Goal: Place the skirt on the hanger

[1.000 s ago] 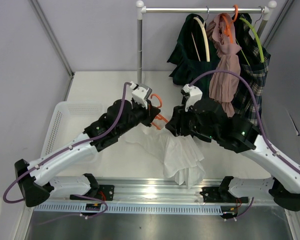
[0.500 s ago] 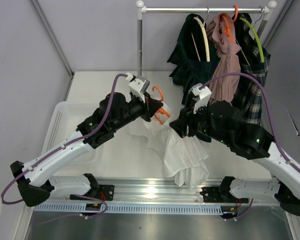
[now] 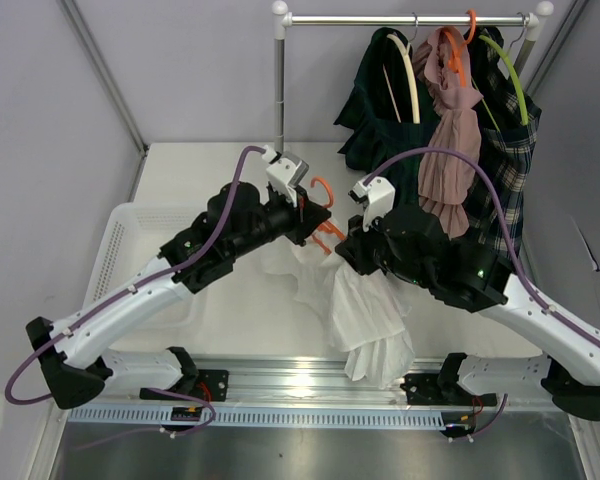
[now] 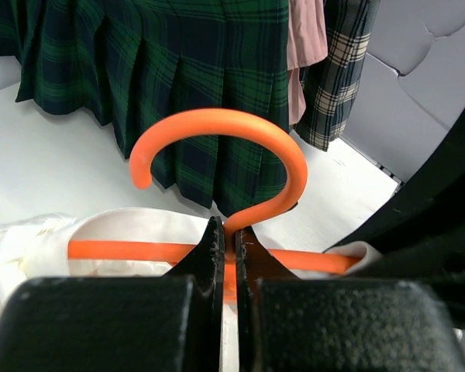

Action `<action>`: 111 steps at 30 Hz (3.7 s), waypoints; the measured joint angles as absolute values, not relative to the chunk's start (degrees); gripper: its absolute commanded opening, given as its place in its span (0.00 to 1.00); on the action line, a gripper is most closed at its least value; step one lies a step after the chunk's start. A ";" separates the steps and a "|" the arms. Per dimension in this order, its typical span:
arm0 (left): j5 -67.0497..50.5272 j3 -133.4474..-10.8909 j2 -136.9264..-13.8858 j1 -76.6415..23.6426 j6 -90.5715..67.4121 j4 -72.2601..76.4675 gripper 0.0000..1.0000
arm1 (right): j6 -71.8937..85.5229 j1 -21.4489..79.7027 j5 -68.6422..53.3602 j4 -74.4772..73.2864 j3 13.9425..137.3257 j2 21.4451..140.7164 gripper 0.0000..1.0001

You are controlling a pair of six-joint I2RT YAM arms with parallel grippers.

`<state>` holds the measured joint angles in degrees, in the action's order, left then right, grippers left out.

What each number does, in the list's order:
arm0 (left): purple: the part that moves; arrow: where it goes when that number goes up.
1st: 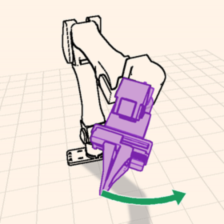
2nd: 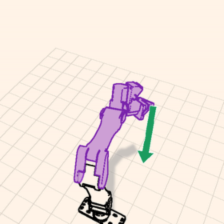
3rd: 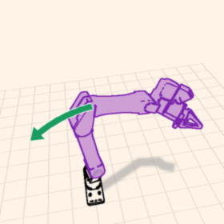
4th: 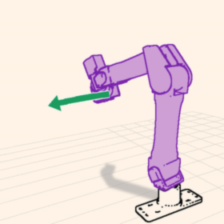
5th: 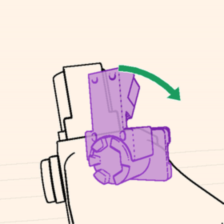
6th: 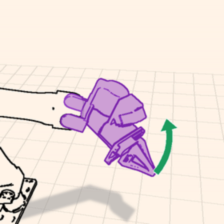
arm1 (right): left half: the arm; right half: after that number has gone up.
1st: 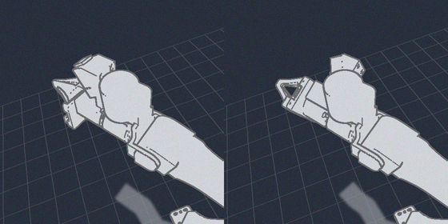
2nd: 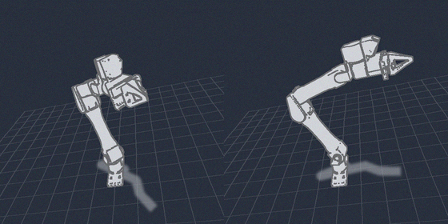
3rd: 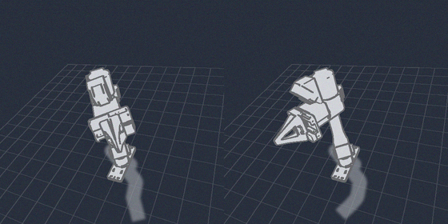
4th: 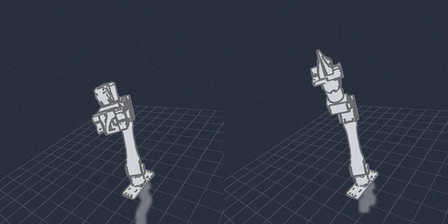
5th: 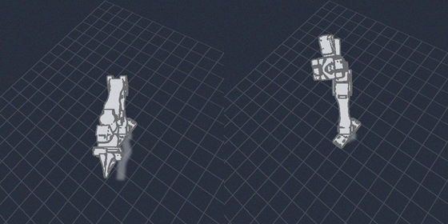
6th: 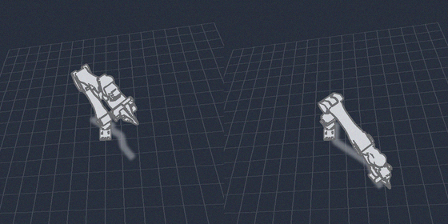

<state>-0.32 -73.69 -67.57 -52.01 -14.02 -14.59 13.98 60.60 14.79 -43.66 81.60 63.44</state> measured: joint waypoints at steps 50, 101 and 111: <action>16.36 -75.11 -38.92 -52.23 -17.63 -24.95 0.63 | 16.86 29.61 9.47 -34.22 128.14 98.00 0.00; 16.97 -70.48 -38.44 -52.23 -16.47 -27.83 0.65 | 21.41 24.77 3.05 -29.85 98.00 68.77 0.99; 16.86 -64.10 -38.59 -52.23 -16.58 -27.16 0.64 | 24.56 24.77 4.25 -38.09 69.10 40.03 0.99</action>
